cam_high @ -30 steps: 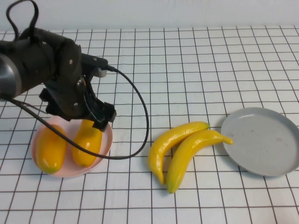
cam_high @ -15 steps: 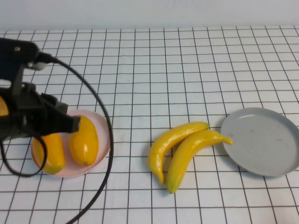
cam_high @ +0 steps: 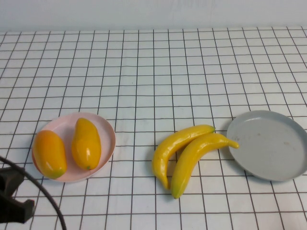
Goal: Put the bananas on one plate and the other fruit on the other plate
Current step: Put another type of fruit in the right plate
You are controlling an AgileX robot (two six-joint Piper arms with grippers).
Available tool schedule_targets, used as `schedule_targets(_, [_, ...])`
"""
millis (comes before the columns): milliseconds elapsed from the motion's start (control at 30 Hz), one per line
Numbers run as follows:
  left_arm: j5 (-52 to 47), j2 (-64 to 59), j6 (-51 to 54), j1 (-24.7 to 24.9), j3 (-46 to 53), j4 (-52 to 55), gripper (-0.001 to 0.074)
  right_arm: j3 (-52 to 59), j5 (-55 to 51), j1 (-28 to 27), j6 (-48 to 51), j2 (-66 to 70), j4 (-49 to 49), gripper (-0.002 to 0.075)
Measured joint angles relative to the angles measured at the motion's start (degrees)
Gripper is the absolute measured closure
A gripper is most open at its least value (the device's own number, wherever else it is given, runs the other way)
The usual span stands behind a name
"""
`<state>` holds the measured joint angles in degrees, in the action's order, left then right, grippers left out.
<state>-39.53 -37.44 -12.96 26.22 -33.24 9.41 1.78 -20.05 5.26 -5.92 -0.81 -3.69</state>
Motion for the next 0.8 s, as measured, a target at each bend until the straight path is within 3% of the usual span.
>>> schedule_targets(167, [13.5,10.0,-4.0,-0.6,11.4,5.9,0.0737,0.0,0.0,0.0,0.0,0.0,0.0,0.0742])
schedule_targets(300, [21.9,20.2,-5.5,-5.7,20.9,4.7,0.0737,0.0,0.0,0.0,0.0,0.0,0.0,0.0742])
schedule_targets(567, [26.1,36.4,1.7,-17.3,33.5,0.8,0.0738,0.0,0.0,0.0,0.0,0.0,0.0,0.0742])
schedule_targets(800, [22.7,37.9,14.5,-23.5,34.7,-6.1,0.0738,0.0,0.0,0.0,0.0,0.0,0.0,0.0742])
